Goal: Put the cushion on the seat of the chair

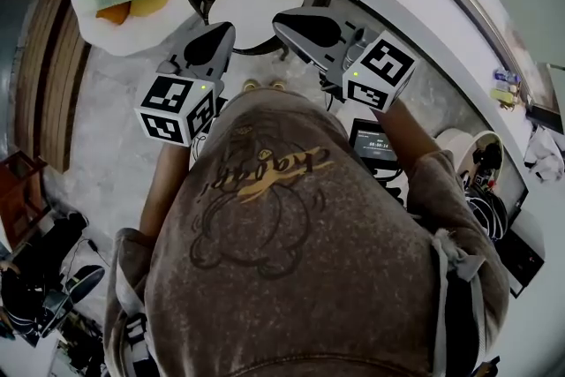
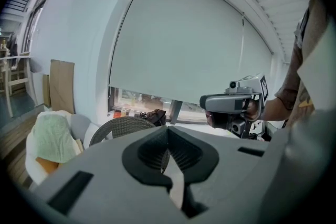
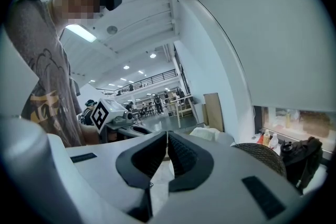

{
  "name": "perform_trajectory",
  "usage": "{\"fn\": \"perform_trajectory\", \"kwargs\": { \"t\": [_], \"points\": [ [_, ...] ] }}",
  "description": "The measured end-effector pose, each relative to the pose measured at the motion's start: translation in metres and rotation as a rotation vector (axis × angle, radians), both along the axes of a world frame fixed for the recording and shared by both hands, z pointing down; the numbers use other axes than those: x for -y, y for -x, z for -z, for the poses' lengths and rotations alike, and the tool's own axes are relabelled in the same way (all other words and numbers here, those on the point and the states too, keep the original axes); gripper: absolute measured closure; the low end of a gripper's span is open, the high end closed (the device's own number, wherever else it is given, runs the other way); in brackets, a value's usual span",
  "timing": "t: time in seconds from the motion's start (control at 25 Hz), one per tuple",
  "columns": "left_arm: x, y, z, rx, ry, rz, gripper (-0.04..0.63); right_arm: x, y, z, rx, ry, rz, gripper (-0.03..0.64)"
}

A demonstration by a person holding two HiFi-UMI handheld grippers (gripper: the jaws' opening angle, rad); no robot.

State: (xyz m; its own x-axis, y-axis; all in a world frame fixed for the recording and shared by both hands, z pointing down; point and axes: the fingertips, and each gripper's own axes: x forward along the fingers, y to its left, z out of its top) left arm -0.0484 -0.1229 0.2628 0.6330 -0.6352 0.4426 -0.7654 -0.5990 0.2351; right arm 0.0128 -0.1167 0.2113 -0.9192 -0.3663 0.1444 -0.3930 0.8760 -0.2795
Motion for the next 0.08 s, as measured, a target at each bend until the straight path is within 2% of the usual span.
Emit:
{"fn": "perform_trajectory", "kwargs": {
  "t": [0.08],
  "points": [
    [-0.0009,-0.0034,-0.0027,0.005,0.000,0.000,0.589,-0.0003,-0.0024,-0.0018,0.001,-0.004,0.010,0.592]
  ]
}}
